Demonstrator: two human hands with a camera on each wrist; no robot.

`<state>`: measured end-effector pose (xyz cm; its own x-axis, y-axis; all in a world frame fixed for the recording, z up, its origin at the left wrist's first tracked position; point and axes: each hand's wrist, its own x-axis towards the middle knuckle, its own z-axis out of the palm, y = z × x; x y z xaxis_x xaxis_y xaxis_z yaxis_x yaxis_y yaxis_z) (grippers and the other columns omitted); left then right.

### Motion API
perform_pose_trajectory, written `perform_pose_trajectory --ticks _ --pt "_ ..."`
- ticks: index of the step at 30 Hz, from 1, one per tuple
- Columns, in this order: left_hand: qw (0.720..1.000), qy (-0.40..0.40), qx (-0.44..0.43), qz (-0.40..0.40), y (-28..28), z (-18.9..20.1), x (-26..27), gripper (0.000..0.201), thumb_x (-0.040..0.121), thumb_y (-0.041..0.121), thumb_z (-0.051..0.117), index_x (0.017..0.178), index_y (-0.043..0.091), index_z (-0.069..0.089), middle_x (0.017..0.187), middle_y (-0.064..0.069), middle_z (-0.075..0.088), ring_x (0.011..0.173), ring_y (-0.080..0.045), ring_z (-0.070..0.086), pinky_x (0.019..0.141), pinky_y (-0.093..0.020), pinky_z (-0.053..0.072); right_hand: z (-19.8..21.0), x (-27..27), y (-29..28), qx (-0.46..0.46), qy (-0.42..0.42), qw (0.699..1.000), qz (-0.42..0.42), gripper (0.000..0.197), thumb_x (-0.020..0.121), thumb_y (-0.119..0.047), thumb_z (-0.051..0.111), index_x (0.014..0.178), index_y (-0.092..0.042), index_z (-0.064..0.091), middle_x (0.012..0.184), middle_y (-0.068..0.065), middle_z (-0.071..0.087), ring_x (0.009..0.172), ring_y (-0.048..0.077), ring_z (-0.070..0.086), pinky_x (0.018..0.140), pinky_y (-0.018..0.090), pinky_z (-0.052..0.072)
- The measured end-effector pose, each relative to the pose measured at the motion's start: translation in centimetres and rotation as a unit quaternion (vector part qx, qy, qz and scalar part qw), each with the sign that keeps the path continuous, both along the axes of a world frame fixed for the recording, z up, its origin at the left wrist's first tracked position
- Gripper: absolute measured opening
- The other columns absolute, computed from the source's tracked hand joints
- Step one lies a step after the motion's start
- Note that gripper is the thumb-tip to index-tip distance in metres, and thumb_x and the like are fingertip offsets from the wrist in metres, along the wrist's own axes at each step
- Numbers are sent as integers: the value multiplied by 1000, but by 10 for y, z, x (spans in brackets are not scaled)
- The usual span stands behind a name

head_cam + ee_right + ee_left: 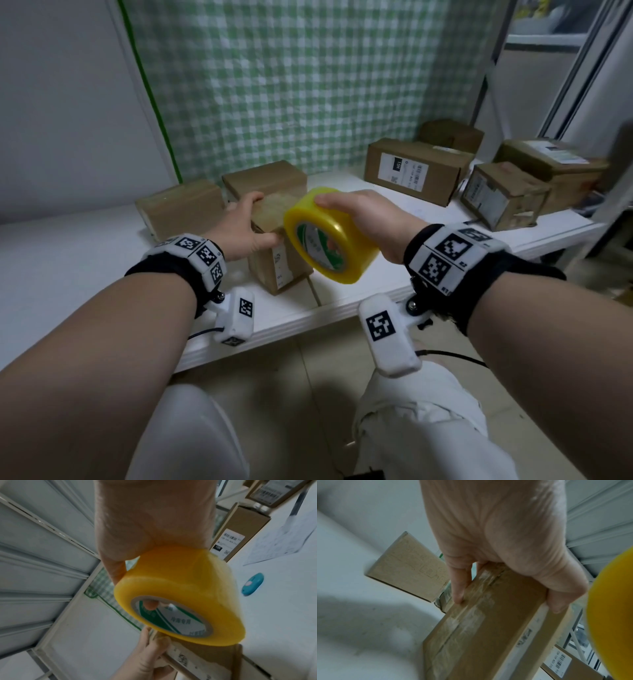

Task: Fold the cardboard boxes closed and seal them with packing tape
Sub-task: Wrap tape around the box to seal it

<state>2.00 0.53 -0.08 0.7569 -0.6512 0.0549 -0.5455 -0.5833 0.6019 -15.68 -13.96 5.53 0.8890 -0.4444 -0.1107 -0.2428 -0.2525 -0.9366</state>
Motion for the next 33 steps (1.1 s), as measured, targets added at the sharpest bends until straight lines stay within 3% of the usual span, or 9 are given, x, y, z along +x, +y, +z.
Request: perform_pose_trajectory --ticks 5,21,25,27,30,33 --pt "1000 4 -4 0 2 -2 -1 91 74 42 75 145 26 21 140 -13 34 121 -26 43 97 -34 38 -6 -9 2 10 19 1000 17 42 86 -45 59 112 -11 63 97 9 70 85 23 66 73 31 50" --pt "1000 8 4 17 2 0 -7 91 75 44 74 148 33 20 139 -13 32 124 -28 40 99 -35 35 -10 -6 -5 -23 49 998 36 51 85 -50 59 119 -13 59 107 9 67 96 28 63 92 44 49" --pt "1000 8 11 24 4 3 -4 91 71 51 74 146 38 24 138 -9 36 123 -27 43 100 -36 39 -9 -1 -6 -25 35 999 19 52 82 -52 61 114 -12 62 104 10 69 94 29 66 93 46 50" --pt "997 68 -30 33 5 6 -1 87 70 52 73 144 39 30 134 -6 43 115 -25 51 92 -39 49 -5 4 -6 -22 9 1000 4 50 80 -54 64 107 -12 66 99 11 71 91 30 67 92 47 52" --pt "965 221 -126 61 11 11 0 57 84 42 64 138 34 45 123 -4 57 98 -24 63 71 -34 57 4 16 -1 -10 -37 999 -10 48 77 -55 67 101 -14 67 98 8 72 90 27 69 90 46 54" --pt "952 259 -147 65 17 11 -1 31 91 42 53 119 30 60 108 -2 65 91 -22 66 75 -36 59 9 32 6 -15 -54 998 5 51 75 -55 69 104 -13 67 100 5 72 92 23 68 89 44 54"
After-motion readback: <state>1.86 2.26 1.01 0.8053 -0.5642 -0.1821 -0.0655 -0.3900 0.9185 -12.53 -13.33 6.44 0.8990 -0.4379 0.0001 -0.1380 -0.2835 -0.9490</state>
